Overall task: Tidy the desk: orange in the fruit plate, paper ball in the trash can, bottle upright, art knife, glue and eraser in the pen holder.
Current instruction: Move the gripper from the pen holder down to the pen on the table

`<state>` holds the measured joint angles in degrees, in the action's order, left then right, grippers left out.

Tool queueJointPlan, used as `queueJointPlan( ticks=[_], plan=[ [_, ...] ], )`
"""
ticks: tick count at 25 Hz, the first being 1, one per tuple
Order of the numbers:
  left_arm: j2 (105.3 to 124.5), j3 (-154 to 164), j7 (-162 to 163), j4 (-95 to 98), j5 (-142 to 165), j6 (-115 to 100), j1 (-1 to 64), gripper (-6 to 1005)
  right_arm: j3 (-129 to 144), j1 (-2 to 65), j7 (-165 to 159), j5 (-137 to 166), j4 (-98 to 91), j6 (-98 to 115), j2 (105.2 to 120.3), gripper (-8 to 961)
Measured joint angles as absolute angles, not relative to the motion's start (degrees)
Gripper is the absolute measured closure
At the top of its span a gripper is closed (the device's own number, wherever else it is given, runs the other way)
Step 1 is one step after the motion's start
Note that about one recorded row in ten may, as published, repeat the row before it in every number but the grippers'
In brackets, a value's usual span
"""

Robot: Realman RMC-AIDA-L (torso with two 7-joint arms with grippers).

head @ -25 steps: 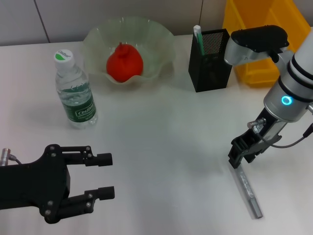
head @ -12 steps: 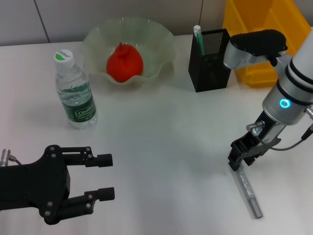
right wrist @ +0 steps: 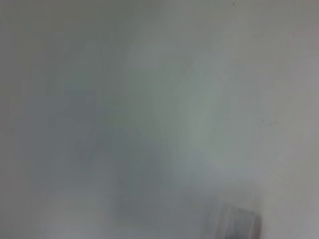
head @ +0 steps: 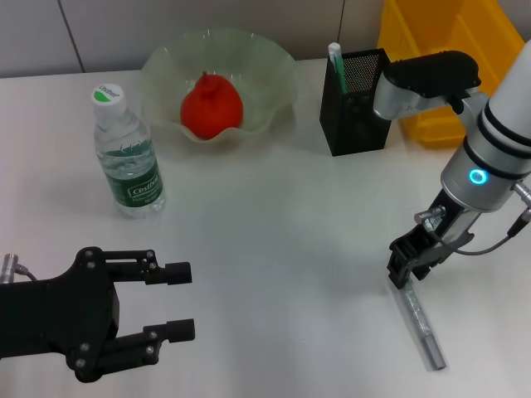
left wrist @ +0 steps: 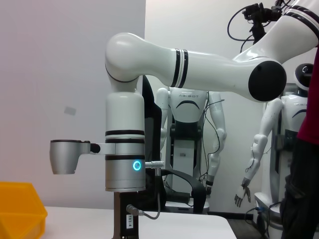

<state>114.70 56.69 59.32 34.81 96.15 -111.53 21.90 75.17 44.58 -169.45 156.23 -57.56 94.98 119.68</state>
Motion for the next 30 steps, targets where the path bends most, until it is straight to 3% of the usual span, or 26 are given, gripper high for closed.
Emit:
queueJointPlan(
  ticks=[30],
  plan=[
    [114.78, 56.8, 59.5, 34.8, 96.2, -111.8, 21.5, 487, 76.8, 45.9, -169.4, 156.7, -55.0, 94.3, 119.62, 672]
  ],
)
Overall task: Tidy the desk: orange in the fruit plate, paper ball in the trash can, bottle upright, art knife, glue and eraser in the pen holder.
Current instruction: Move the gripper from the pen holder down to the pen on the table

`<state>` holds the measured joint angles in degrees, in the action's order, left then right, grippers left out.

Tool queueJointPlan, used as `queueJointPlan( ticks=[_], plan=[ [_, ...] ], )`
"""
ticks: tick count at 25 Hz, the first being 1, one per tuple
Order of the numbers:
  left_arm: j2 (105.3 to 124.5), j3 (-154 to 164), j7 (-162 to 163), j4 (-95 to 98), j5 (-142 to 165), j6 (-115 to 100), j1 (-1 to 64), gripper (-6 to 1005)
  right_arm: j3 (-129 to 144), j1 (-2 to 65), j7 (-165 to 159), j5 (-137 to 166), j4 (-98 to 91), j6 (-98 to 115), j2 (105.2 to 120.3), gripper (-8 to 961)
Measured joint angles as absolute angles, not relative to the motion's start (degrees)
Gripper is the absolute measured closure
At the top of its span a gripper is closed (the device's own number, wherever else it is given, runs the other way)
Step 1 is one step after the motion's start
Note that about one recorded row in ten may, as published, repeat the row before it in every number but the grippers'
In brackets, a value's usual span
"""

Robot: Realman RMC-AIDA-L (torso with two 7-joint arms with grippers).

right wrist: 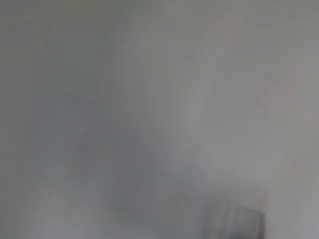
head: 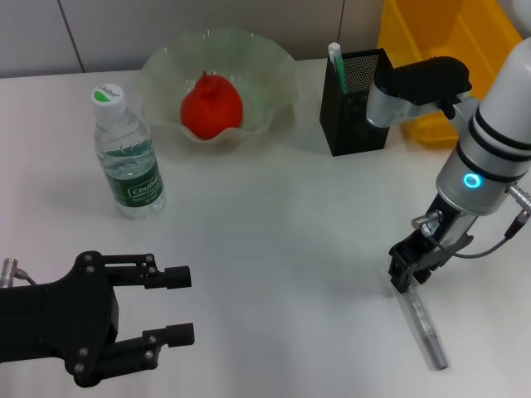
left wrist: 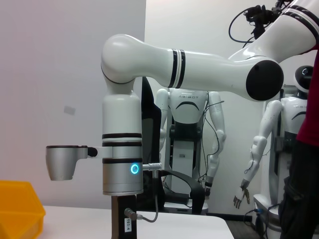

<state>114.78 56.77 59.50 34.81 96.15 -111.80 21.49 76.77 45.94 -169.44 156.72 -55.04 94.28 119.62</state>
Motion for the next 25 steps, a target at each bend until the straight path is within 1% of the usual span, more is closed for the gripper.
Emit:
queueJointPlan(
  ticks=[9, 25],
  plan=[
    [114.89, 56.8, 59.5, 34.8, 96.2, -111.8, 21.4, 487, 77.4, 46.0, -169.4, 156.7, -55.0, 94.3, 119.62, 693],
    [114.87, 56.8, 59.5, 34.6, 96.2, -111.9, 21.4, 486, 77.4, 46.3, -169.4, 156.7, -53.6, 94.3, 119.55, 696]
  ],
)
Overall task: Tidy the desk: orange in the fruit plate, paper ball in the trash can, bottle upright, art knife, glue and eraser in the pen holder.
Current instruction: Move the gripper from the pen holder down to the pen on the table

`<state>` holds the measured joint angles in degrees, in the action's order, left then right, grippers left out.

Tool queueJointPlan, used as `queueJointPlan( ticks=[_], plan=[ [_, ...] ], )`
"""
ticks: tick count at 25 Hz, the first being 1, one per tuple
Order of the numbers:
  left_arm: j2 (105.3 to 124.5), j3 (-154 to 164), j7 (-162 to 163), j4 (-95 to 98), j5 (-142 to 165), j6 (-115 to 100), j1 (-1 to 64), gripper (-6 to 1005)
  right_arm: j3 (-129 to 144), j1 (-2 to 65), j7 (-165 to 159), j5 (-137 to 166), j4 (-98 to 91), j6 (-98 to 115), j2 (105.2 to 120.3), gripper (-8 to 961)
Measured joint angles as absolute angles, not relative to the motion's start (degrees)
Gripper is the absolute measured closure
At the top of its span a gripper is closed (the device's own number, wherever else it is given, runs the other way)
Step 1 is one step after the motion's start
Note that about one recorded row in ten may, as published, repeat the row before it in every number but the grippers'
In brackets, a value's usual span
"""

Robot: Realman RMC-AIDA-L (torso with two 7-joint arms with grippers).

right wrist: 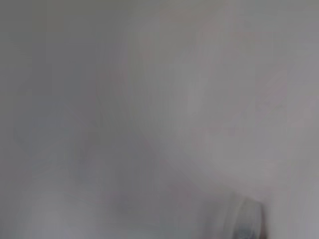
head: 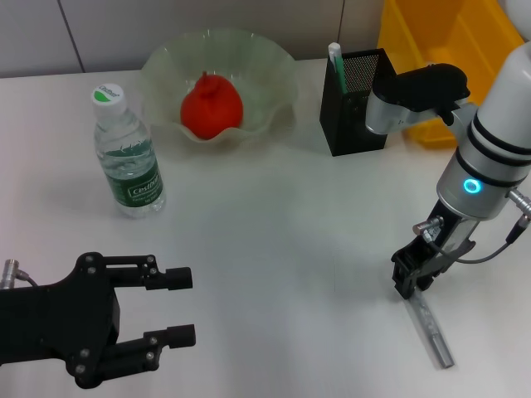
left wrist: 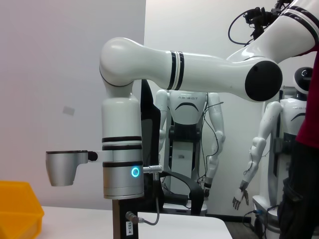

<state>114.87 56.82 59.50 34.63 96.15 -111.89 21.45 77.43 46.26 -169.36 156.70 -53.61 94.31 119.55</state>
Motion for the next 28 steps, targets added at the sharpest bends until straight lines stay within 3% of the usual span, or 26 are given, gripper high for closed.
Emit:
queueJointPlan(
  ticks=[24, 28],
  plan=[
    [114.96, 56.8, 59.5, 34.5, 96.2, -111.9, 21.3, 486, 78.2, 47.0, -169.0, 156.6, -52.1, 93.7, 119.53, 700],
    [114.96, 56.8, 59.5, 34.5, 96.2, -111.8, 21.3, 487, 78.1, 47.0, -169.0, 156.6, -52.1, 93.7, 119.53, 775]
  ],
)
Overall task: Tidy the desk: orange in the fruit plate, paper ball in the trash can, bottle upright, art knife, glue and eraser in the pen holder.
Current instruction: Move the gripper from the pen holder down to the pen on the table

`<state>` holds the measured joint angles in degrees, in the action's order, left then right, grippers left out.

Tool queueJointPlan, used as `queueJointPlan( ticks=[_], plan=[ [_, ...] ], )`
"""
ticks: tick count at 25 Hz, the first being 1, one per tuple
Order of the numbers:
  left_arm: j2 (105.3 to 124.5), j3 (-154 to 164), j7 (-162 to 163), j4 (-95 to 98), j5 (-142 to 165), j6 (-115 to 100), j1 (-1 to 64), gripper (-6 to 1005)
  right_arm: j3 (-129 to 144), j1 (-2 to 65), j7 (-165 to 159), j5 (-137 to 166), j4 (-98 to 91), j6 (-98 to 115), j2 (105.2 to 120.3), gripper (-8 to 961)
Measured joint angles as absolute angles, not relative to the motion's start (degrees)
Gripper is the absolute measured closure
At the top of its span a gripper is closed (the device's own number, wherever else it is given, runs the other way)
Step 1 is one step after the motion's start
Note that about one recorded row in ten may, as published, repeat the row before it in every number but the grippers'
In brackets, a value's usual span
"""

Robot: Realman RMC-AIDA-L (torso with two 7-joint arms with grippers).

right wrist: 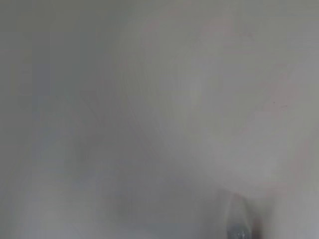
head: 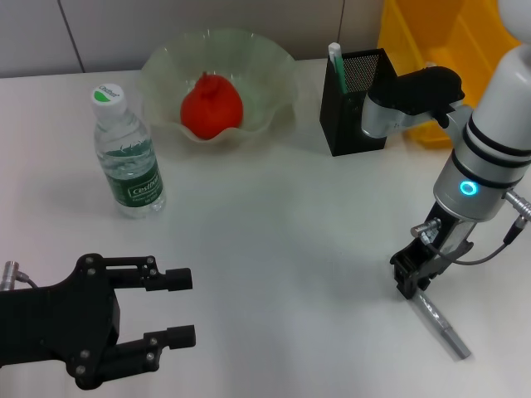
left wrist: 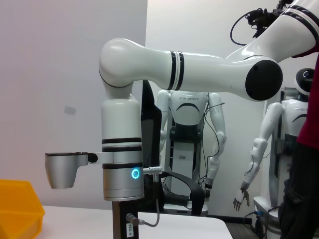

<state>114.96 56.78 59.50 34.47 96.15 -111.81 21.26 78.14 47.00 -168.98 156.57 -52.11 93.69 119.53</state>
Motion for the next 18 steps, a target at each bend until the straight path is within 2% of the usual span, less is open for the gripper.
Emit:
queueJointPlan(
  ticks=[18],
  plan=[
    [114.96, 56.8, 59.5, 34.4, 96.2, -111.8, 21.0, 487, 78.2, 47.0, -167.5, 155.6, -51.4, 94.1, 119.55, 809]
  ],
)
